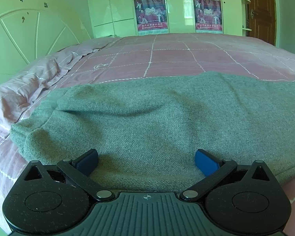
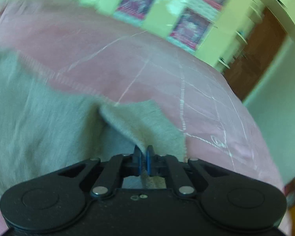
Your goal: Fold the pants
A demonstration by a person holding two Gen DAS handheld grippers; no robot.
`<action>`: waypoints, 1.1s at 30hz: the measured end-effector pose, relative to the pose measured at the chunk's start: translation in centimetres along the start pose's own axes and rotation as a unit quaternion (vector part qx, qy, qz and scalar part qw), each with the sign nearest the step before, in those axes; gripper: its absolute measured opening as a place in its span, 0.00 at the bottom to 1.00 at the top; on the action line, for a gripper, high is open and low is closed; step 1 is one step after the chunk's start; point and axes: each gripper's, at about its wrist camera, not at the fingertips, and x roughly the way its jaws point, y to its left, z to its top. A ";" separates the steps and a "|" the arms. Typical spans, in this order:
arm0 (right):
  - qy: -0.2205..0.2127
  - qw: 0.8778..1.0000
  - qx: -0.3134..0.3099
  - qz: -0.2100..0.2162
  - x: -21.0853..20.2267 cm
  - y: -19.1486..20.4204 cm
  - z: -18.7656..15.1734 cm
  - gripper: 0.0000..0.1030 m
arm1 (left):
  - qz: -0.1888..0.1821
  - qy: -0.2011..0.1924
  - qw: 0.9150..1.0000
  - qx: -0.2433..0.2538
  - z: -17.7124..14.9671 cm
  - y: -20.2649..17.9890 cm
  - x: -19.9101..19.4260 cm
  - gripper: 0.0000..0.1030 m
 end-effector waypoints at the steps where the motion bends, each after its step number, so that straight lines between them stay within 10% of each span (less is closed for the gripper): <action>1: -0.014 0.997 0.074 0.004 -1.1 -2.5 -0.3 0.00 | -0.002 -0.005 1.000 -0.004 -0.2 0.1 0.0 1.00; 3: -0.032 0.973 0.230 0.003 -3.3 -7.8 -2.4 0.00 | -0.004 -0.016 1.000 -0.008 -0.7 0.1 -0.1 1.00; 7: 0.021 0.885 0.465 0.034 -3.2 -14.7 -11.7 0.00 | -0.005 -0.022 1.000 -0.007 -0.9 0.2 -0.1 1.00; 11: 0.011 0.885 0.463 0.049 -3.2 -14.9 -14.1 0.02 | -0.011 -0.020 1.000 -0.003 -0.8 0.4 0.1 1.00; 17: -0.006 0.909 0.417 -0.013 -2.9 -15.4 -11.5 0.34 | -0.017 -0.012 1.000 -0.003 -0.4 0.5 0.2 1.00; 21: -0.024 0.931 0.363 -0.008 -3.1 -15.2 -9.5 0.26 | -0.024 0.002 1.000 -0.003 0.1 0.8 0.4 1.00; 23: -0.029 0.932 0.361 0.018 -3.5 -15.7 -8.8 0.00 | -0.027 0.007 1.000 -0.001 0.3 0.9 0.4 1.00; 26: -0.051 0.892 0.445 0.057 -4.6 -17.7 -9.0 0.00 | -0.032 0.012 0.999 0.002 0.4 1.0 0.5 1.00; 29: -0.038 0.827 0.555 0.082 -4.4 -19.3 -12.6 0.00 | -0.032 0.009 0.999 -0.001 0.3 1.0 0.4 1.00; 31: -0.006 0.817 0.573 0.065 -3.3 -19.5 -14.9 0.00 | -0.030 0.008 1.000 -0.003 0.2 1.0 0.4 1.00; 33: 0.001 0.770 0.634 0.067 -2.9 -20.1 -17.7 0.00 | -0.030 0.011 0.999 -0.001 0.3 1.0 0.4 1.00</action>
